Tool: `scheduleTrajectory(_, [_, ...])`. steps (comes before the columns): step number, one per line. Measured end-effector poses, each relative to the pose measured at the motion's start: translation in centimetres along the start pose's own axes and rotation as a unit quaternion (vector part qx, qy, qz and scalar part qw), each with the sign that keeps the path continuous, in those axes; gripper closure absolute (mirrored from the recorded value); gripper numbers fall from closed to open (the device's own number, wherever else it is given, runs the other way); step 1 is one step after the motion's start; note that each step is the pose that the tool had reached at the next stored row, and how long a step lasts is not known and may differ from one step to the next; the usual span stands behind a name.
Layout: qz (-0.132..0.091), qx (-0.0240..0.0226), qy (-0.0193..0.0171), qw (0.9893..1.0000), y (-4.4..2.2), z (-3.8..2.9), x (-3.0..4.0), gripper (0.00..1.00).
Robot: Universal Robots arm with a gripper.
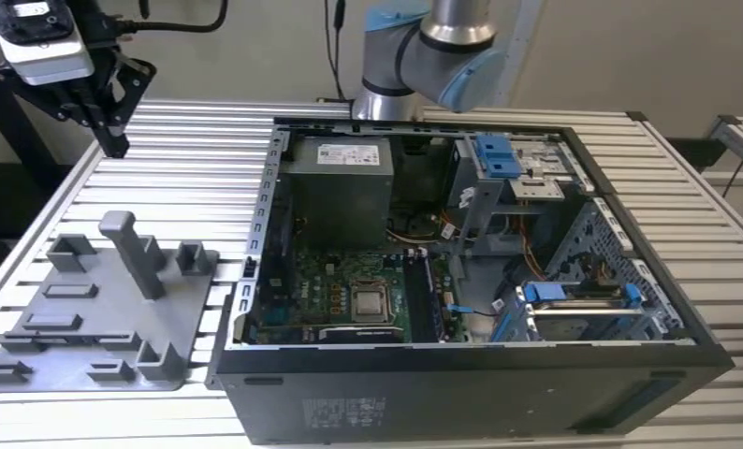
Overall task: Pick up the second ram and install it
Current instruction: 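Reach for the second ram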
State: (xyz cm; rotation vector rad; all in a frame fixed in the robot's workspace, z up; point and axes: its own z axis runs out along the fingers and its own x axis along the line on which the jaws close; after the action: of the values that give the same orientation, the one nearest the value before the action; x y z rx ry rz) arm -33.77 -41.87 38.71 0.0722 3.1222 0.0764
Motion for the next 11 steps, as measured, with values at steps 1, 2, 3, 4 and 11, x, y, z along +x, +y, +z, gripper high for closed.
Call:
scheduleTrajectory(1, [0.0,0.0,0.0,1.0,-0.01,0.0,0.19,0.89])
scheduleTrajectory(2, [0.0,0.0,0.0,1.0,-0.02,0.0,0.37,0.89])
scheduleTrajectory(3, [-0.001,0.0,0.0,1.0,-0.03,0.0,0.56,0.89])
scheduleTrajectory(4, [-0.001,0.0,0.0,1.0,-0.04,0.0,0.75,0.89])
scheduleTrajectory(11, [-0.002,0.0,0.0001,1.0,-0.1,0.01,2.02,0.89])
